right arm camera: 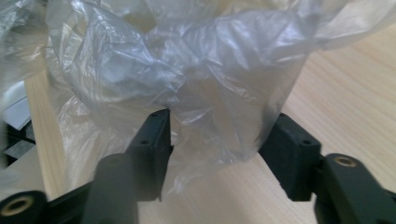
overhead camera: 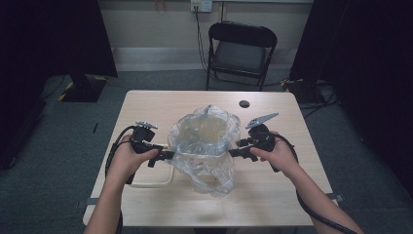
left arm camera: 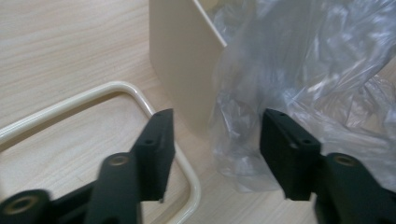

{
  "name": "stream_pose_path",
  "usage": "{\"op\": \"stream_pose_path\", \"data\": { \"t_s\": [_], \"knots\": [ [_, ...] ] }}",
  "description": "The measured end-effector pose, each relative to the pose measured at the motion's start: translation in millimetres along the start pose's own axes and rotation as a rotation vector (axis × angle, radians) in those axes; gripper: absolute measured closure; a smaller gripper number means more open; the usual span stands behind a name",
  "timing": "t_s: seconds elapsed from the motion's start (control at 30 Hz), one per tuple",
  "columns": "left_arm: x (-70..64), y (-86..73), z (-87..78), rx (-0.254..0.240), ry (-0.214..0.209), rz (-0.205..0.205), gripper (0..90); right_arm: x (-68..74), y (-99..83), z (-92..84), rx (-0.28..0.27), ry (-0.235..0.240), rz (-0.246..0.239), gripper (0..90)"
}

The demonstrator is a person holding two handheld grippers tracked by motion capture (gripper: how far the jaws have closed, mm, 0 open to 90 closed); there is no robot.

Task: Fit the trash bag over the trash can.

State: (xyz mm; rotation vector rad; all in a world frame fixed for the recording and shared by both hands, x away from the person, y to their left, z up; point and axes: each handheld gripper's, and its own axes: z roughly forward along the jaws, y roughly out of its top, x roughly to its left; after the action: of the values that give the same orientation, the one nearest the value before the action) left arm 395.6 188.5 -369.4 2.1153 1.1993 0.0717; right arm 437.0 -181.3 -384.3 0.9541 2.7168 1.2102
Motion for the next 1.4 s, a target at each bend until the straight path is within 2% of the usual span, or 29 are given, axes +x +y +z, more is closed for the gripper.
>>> {"op": "stream_pose_path", "data": {
  "t_s": [0.17,0.23,0.33,0.4,0.43,0.53,0.67,0.77,0.8,0.97,1.2,1.23,1.3,1.4],
  "knots": [
    [4.2,-4.8,11.4,0.01,-0.005,0.002,60.4,0.9,-3.4,8.3,0.026,0.014,-0.008,57.1],
    [5.4,-4.7,14.7,0.015,-0.001,0.019,68.0,0.4,-3.7,10.1,0.028,0.006,-0.018,64.8],
    [7.1,-4.1,19.3,-0.005,-0.001,0.013,73.3,-1.8,-3.2,12.0,0.025,0.01,-0.016,73.9],
    [8.8,-3.8,22.0,0.002,0.013,0.018,77.2,-3.8,-3.2,14.4,0.032,0.01,-0.016,78.7],
    [8.9,-4.1,24.1,-0.013,0.02,0.005,78.9,-5.0,-3.4,15.8,0.032,0.005,-0.022,80.4],
    [11.7,-4.4,28.5,-0.031,0.029,0.01,81.6,-8.6,-3.2,19.5,0.023,-0.007,-0.024,83.8],
    [13.6,-6.1,38.4,-0.039,0.029,0.0,83.8,-12.7,-2.3,25.7,0.017,0.005,-0.018,87.2],
    [15.4,-7.0,44.8,-0.012,0.035,0.008,84.6,-13.0,-2.3,31.2,0.033,0.001,-0.024,88.8],
    [14.9,-7.3,46.9,-0.019,0.033,-0.003,84.9,-12.9,-2.6,32.9,0.033,0.001,-0.025,89.5],
    [16.7,-6.8,49.6,-0.017,0.042,0.001,87.5,-14.7,-5.6,40.1,0.046,0.003,-0.026,90.0],
    [19.7,-9.8,51.8,-0.031,0.043,-0.024,88.4,-18.8,-8.7,40.1,0.038,-0.016,-0.021,90.0],
    [20.3,-9.9,50.9,-0.029,0.049,-0.014,88.4,-19.0,-9.1,39.8,0.044,-0.014,-0.019,90.0],
    [19.9,-10.1,50.1,-0.036,0.054,-0.018,84.6,-19.2,-9.3,38.9,0.043,-0.018,-0.023,88.7],
    [19.2,-12.3,45.9,-0.035,0.054,-0.012,66.6,-19.5,-11.5,33.1,0.018,-0.031,-0.019,69.2]
  ]
}}
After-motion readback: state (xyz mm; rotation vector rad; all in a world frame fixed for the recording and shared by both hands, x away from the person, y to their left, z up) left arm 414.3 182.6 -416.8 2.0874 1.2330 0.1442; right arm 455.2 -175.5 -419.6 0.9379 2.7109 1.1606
